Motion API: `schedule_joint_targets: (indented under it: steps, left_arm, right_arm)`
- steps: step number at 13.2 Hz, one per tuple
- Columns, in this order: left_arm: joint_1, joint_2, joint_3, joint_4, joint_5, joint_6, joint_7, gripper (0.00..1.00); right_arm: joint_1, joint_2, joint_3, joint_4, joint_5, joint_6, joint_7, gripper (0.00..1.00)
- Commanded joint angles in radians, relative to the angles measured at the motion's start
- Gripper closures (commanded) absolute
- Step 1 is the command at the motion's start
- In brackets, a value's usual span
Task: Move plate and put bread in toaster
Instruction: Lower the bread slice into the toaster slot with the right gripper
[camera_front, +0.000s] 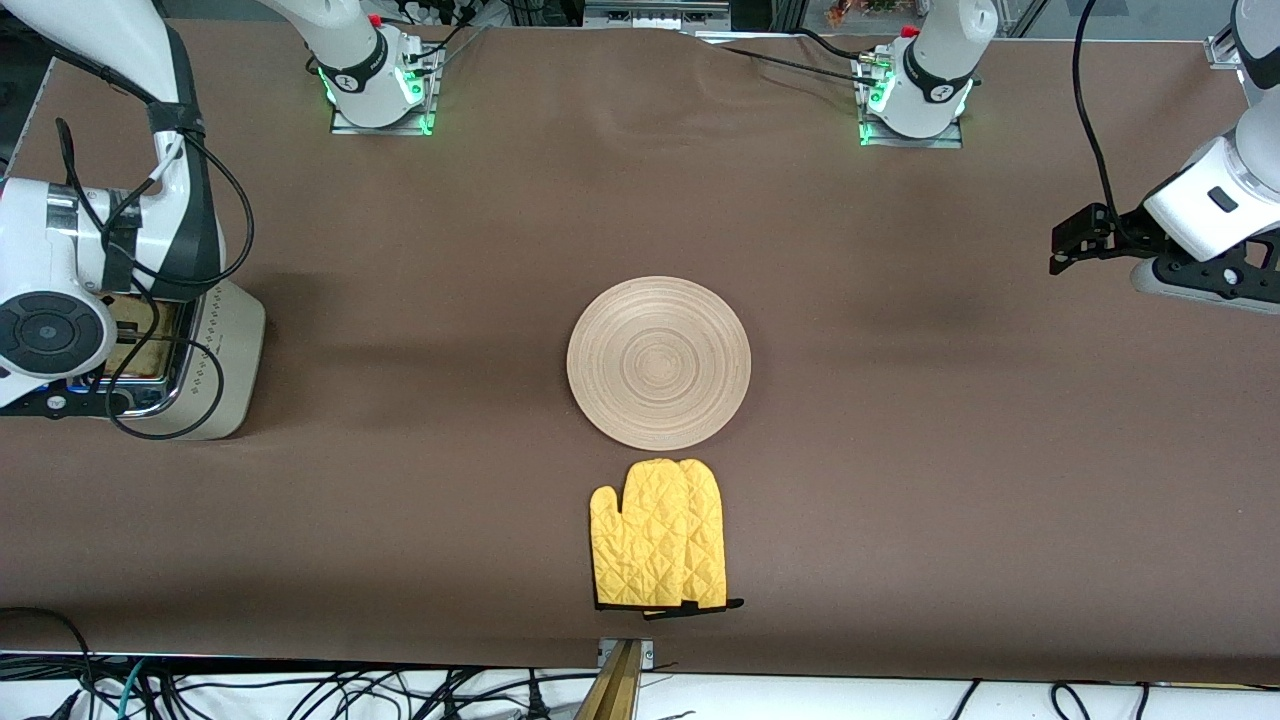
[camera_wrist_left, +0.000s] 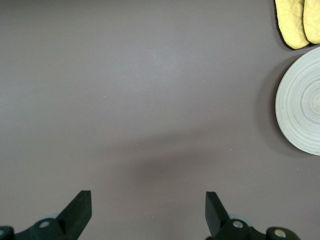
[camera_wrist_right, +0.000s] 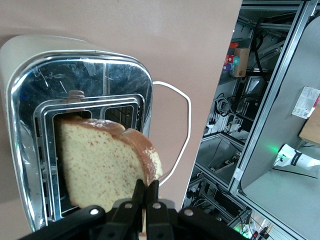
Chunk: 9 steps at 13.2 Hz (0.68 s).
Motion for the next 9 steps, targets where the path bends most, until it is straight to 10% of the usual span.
schedule_joint_targets:
  steps: [1, 8, 9]
  left_arm:
    - [0.002, 0.011, -0.006, 0.029, 0.027, -0.011, -0.002, 0.00]
    - [0.002, 0.011, -0.008, 0.029, 0.029, -0.014, 0.000, 0.00]
    - [0.000, 0.010, -0.008, 0.029, 0.029, -0.014, -0.002, 0.00]
  right_arm:
    - [-0.003, -0.020, 0.007, 0.008, -0.013, -0.009, 0.005, 1.00]
    - [-0.001, -0.007, 0.015, -0.006, 0.010, -0.001, 0.071, 1.00]
    - [-0.001, -0.010, 0.026, -0.005, 0.055, -0.004, 0.063, 0.45]
